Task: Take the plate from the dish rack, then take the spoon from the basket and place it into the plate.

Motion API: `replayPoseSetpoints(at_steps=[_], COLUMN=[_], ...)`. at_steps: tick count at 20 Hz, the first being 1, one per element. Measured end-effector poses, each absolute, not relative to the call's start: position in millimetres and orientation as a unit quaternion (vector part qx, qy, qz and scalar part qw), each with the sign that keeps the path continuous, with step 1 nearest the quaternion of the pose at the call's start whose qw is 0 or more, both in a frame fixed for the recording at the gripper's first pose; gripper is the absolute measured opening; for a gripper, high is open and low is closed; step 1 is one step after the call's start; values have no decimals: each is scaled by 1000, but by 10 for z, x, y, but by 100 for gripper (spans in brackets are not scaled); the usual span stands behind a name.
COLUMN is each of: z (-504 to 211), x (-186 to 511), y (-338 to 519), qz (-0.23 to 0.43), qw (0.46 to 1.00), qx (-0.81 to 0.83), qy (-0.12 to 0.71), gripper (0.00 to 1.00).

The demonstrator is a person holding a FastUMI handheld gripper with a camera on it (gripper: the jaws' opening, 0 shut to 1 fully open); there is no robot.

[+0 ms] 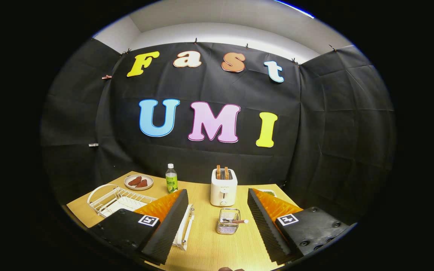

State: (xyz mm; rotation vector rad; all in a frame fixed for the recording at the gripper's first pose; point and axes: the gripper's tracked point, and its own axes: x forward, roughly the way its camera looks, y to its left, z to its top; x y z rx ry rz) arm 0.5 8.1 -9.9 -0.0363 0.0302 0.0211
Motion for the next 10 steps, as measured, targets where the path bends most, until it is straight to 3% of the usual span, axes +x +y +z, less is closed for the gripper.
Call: replayPoseSetpoints(at_steps=[10], z=[-109], x=[188], y=[190], qz=[21], qw=[999], qx=[-30], qy=[34], gripper=[97])
